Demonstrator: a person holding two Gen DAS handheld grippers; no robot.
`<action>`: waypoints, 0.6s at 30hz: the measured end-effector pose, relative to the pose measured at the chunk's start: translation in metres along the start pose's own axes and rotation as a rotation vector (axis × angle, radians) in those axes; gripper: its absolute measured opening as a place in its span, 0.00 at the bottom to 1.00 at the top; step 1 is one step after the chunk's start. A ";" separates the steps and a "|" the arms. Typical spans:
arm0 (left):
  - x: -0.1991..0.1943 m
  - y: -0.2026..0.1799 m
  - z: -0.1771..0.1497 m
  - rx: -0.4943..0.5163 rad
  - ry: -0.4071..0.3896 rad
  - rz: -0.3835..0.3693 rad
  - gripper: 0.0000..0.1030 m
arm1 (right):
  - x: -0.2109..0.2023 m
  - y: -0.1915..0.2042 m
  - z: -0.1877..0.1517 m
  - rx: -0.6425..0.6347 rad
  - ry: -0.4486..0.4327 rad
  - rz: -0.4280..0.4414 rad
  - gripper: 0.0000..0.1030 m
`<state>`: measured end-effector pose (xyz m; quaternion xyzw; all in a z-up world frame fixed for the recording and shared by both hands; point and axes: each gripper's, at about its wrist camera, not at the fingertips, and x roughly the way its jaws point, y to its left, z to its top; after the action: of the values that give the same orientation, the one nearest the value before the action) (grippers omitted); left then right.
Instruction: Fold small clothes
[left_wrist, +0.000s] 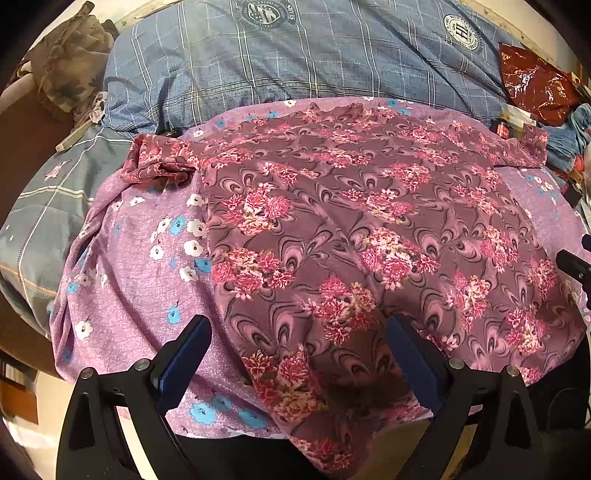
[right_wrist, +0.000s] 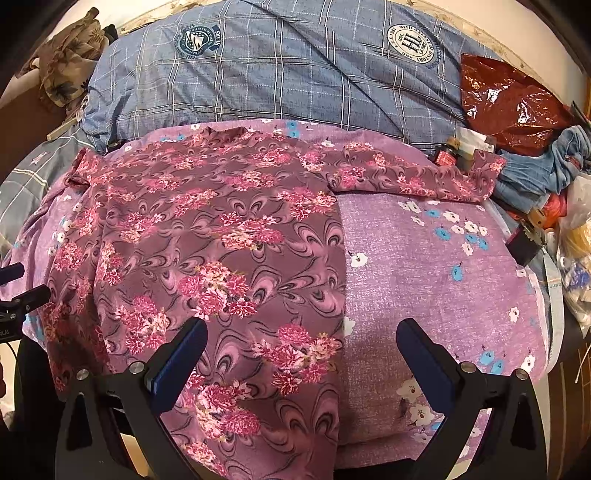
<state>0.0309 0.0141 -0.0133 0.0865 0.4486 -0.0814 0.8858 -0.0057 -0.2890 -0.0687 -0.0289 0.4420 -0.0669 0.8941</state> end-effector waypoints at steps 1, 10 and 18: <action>0.002 0.000 0.001 0.000 0.002 0.001 0.93 | 0.001 0.000 0.000 0.000 0.001 0.002 1.00; 0.017 0.083 0.032 -0.224 0.055 0.005 0.92 | 0.020 -0.033 0.003 0.091 0.032 0.011 0.98; 0.055 0.095 0.029 -0.277 0.219 -0.112 0.92 | 0.054 -0.072 0.000 0.199 0.105 0.006 0.97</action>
<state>0.1068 0.0959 -0.0337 -0.0528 0.5532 -0.0582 0.8293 0.0194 -0.3680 -0.1030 0.0652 0.4794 -0.1091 0.8684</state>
